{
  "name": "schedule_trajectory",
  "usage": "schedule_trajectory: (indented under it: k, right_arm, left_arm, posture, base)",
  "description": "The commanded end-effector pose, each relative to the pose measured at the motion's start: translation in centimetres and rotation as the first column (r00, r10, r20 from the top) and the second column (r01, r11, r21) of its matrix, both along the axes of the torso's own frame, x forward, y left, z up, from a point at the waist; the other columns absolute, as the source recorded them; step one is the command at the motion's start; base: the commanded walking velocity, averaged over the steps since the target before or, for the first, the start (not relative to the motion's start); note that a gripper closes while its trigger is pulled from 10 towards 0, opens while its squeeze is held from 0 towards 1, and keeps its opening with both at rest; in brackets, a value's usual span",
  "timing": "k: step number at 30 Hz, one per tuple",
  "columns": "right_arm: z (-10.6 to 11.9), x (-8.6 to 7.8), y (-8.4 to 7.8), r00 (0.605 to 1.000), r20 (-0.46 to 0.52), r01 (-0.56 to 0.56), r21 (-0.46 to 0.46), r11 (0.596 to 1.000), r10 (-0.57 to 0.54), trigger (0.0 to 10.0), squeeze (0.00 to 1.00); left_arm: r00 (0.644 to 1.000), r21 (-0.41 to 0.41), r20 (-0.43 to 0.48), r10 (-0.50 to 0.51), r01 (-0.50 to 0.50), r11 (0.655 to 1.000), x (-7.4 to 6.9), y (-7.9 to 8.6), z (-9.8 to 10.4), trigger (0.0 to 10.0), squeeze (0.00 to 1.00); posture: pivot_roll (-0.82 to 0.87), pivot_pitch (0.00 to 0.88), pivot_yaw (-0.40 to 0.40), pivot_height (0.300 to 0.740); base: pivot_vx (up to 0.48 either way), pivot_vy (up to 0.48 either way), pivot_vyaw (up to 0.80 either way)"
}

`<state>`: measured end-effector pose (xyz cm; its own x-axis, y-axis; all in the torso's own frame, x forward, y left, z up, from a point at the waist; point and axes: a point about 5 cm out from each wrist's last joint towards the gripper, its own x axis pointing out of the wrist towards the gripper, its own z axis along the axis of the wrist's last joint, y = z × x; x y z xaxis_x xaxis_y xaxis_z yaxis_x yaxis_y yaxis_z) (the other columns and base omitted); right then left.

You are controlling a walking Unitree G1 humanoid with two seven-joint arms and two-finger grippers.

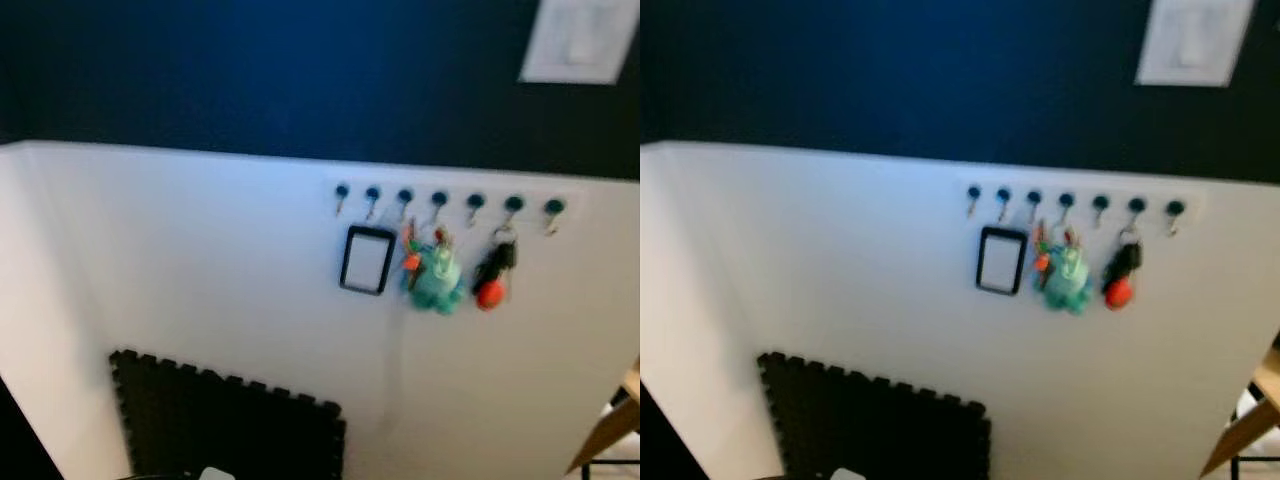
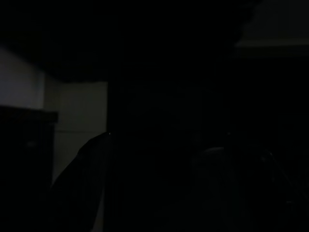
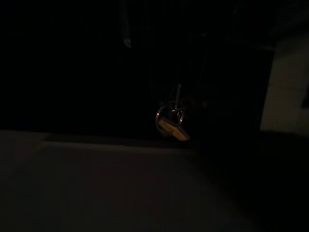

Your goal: Hang keys on a hook

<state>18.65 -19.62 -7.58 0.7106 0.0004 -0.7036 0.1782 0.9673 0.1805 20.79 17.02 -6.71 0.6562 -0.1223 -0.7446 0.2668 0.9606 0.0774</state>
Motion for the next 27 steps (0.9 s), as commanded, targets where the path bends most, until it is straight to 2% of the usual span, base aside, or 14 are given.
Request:
schedule_trajectory:
  k: [1, 27]
  right_arm:
    - [-0.17, -0.2, 0.26, 1.0, -0.012, -0.008, 0.003, 1.0, 0.008, 10.0, 0.0]
    - [-0.33, -0.53, 0.42, 1.0, -0.017, -0.006, 0.007, 1.0, 0.006, 10.0, 0.0]
  left_arm:
    - [1.0, 0.005, -0.002, -0.007, 0.007, 1.0, 0.21, -0.04, 0.08, 10.0, 0.0]
    - [0.999, -0.01, -0.004, -0.044, 0.044, 0.999, 0.05, -0.26, 0.04, 10.0, 0.0]
  posture:
    - [0.06, 0.017, 0.018, 0.74]
    - [0.06, 0.006, 0.021, 0.74]
  base:
    - [0.0, 0.0, 0.0]
    - [0.0, 0.009, 0.0]
